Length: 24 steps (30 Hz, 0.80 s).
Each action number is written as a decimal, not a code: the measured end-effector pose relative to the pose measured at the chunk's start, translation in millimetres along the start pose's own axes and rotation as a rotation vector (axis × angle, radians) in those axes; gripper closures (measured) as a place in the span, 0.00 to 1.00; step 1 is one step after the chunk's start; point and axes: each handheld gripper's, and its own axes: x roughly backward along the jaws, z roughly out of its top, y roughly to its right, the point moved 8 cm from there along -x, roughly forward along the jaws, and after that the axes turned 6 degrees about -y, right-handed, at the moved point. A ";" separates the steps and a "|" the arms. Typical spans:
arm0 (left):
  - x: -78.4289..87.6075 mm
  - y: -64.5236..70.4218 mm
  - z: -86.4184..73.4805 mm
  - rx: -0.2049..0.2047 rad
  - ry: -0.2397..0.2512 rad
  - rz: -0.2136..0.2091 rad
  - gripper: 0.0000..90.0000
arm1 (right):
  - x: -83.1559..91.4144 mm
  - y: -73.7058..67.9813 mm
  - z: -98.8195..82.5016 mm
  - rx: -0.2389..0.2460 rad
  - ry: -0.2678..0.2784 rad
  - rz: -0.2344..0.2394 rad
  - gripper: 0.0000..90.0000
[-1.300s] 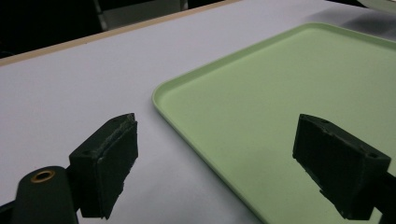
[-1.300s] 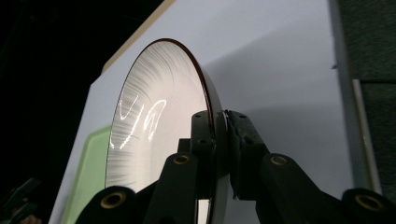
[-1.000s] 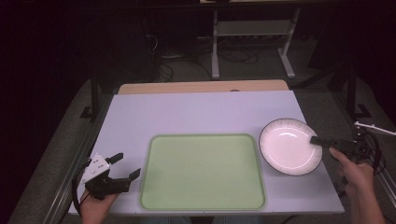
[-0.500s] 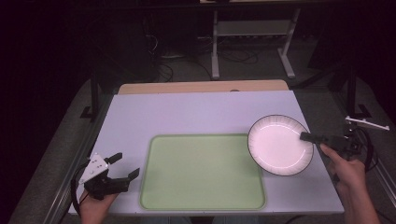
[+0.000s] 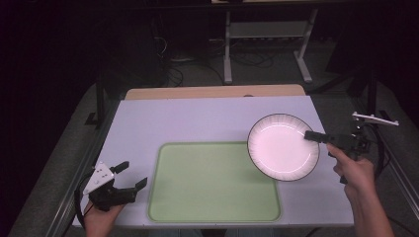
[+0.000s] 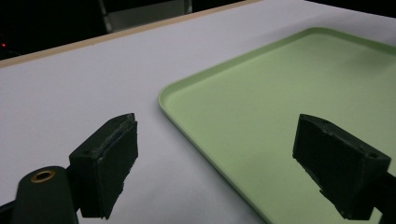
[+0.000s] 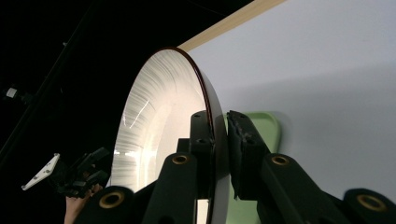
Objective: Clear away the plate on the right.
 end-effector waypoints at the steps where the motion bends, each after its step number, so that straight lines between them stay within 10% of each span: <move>1: -0.1 0.0 -0.1 0.000 -0.001 0.000 0.15 | -1.3 -3.0 1.2 0.006 -0.001 0.002 0.89; 24: 0.3 -2.6 -0.4 0.011 0.004 0.004 0.15 | -67.0 -64.7 9.2 0.073 -0.068 0.065 0.89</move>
